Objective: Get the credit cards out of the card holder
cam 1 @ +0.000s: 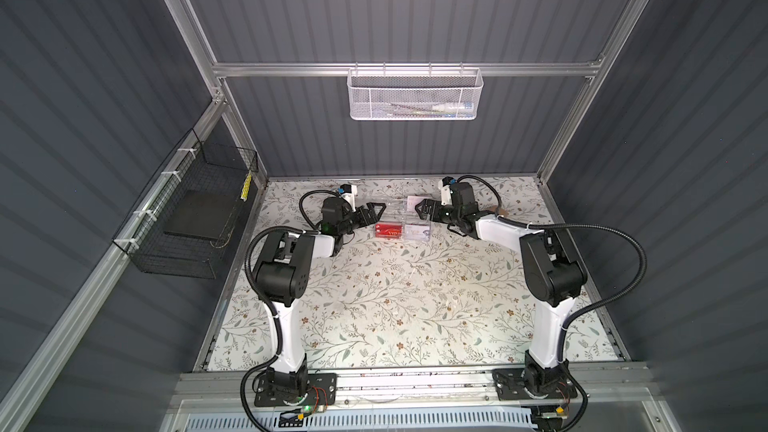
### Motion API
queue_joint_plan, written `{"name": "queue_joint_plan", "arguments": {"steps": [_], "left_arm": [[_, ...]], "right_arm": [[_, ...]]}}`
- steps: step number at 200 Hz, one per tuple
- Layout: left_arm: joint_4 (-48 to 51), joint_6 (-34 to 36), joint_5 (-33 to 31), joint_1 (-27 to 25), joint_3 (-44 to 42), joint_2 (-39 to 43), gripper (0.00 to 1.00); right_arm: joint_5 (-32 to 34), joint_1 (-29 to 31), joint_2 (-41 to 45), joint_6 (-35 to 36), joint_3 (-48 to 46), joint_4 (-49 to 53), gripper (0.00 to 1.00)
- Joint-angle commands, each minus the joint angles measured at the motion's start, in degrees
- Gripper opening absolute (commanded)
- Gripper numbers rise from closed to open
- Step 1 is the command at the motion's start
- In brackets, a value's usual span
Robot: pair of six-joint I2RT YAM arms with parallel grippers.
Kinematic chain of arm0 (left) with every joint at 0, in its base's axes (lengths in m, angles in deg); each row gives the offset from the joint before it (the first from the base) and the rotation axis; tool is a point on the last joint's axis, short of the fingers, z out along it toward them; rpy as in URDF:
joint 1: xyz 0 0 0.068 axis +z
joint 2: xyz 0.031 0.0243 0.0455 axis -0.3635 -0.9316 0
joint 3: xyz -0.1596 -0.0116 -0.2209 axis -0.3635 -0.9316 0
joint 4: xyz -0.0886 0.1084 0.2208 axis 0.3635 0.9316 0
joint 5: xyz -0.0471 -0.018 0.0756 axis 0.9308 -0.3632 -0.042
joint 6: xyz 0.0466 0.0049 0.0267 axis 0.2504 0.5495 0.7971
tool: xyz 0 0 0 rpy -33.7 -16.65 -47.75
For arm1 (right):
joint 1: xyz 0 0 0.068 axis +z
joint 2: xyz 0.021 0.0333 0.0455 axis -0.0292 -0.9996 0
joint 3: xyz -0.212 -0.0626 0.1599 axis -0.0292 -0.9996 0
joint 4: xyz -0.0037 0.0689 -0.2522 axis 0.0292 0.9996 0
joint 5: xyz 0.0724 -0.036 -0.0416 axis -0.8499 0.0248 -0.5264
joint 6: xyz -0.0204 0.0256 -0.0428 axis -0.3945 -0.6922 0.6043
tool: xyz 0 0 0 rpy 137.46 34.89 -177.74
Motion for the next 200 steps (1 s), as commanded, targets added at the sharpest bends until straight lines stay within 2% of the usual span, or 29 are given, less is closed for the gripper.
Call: {"name": "queue_joint_plan", "arguments": {"steps": [1, 64, 98, 168, 200], "left_arm": [[-3.87, -2.25, 2.62, 0.19, 1.77, -0.77, 1.0], [-8.5, -4.01, 1.52, -0.43, -3.62, 0.79, 1.0], [-7.35, -3.45, 0.05, -0.44, -6.89, 3.5, 1.0], [-0.18, 0.1, -3.6, -0.43, -11.63, 11.63, 1.0], [9.01, 2.31, -9.42, -0.44, -12.53, 16.09, 1.0]], "right_arm": [[-2.37, 0.97, -1.16, -0.54, 2.08, -0.67, 0.99], [-2.62, 3.12, -2.76, 0.07, 3.95, -0.41, 0.99], [-2.64, 4.14, -3.17, 0.08, 4.61, -0.13, 0.99], [-3.6, 6.14, -4.09, 0.19, 6.06, 0.66, 0.99], [-2.37, 6.34, -2.36, 0.8, 4.66, 1.52, 0.99]]}}
